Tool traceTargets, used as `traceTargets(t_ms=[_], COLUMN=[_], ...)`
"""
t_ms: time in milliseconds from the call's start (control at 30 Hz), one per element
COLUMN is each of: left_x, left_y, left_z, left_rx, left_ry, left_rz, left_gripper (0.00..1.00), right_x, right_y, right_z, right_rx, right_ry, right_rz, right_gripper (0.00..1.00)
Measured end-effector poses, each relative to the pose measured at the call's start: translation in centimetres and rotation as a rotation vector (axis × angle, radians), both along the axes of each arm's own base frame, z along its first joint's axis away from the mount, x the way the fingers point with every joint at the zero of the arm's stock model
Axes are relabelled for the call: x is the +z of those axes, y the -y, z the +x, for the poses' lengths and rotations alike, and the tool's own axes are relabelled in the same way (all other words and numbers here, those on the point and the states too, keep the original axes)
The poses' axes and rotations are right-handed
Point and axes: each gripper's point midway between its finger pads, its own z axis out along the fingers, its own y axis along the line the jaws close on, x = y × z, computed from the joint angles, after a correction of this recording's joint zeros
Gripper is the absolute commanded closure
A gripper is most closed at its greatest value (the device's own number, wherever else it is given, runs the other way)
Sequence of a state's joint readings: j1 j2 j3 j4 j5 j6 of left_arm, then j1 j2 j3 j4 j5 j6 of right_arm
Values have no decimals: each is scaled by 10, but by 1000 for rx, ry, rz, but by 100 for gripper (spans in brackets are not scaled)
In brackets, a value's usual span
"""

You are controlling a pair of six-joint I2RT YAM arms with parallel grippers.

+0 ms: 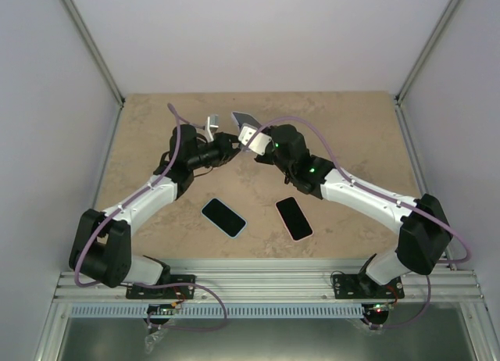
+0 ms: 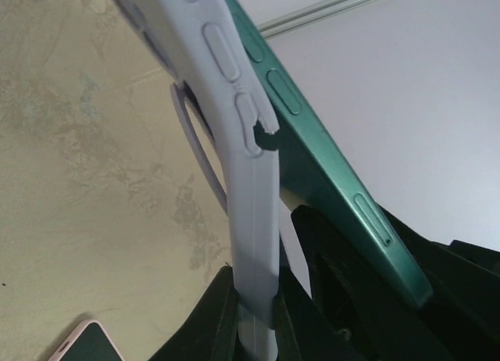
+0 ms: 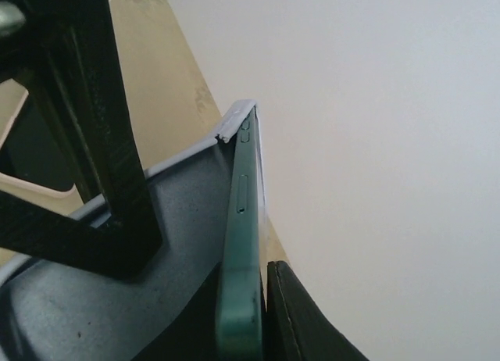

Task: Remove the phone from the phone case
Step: Remove the phone case from the phone.

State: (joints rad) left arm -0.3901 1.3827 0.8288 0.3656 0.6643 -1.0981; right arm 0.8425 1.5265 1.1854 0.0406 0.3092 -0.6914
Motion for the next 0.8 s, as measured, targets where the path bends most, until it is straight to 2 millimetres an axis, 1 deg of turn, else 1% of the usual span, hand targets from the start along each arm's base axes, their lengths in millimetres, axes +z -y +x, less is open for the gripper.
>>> traceTargets(t_ms=[100,400,700,767,800], left_x=[1,-1,-3,-8,-12], left_y=[0,1,2,0,-2], left_z=[1,0,-3,-2,-2], left_rx=[3,1,-3,5,14], left_ry=[8,10,46,36,25], left_rz=[-2,13,52,73,85], left_gripper=[100,100,100,100,100], right_x=[-1,0,15,23,31], right_y=[2,5,14,17,18], right_z=[1,-1,-4,-4,-4], right_rx=[-8,-6,-22,-29,-31], right_ry=[11,-18,-75,-73,-68], right_rz=[-18,-35,-36,-16,8], right_gripper=[99,99,99,99,99])
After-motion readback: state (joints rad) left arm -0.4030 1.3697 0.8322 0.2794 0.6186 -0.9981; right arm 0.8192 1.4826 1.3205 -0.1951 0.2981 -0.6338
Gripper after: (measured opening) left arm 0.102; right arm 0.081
